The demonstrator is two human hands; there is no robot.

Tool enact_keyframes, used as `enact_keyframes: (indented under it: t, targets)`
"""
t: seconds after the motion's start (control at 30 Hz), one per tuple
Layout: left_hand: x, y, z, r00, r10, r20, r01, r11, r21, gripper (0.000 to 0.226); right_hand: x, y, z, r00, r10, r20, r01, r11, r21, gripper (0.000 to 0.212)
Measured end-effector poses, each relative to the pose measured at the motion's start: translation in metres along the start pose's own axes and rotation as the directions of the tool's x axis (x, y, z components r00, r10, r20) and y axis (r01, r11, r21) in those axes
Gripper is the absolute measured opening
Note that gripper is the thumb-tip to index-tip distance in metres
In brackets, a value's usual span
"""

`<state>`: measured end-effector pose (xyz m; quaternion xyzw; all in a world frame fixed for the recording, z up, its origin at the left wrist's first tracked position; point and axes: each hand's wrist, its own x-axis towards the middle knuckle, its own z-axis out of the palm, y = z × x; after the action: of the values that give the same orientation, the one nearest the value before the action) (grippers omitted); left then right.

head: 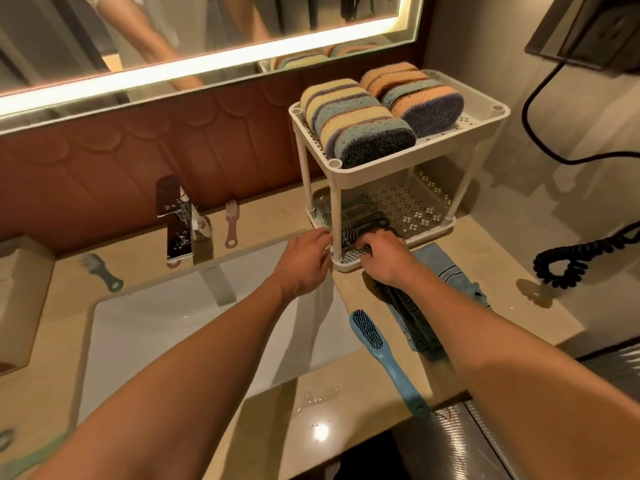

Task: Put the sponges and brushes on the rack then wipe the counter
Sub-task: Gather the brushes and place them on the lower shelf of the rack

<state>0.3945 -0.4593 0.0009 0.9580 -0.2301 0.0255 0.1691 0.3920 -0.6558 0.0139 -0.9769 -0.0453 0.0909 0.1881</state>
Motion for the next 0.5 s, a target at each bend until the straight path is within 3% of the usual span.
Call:
enact_keyframes:
  t: [0.13,0.37,0.5]
  targets:
    - [-0.025,0.0,-0.005,0.993,-0.101,0.068,0.097,0.993,0.063,0.049,-0.022,-0.011,0.005,1.0,-0.021,-0.007,0.021,1.0,0.011,0.033]
    - [-0.075,0.006,-0.022,0.982,-0.186,0.035,0.181,0.978,0.105,0.051,-0.062,-0.05,0.018,0.994,-0.105,-0.039,0.106,0.994,0.025,0.03]
    - [-0.106,0.001,-0.032,0.976,-0.212,0.044,0.205,0.969,0.139,0.056,-0.075,-0.081,0.033,0.983,-0.18,-0.032,0.182,0.982,0.053,0.039]
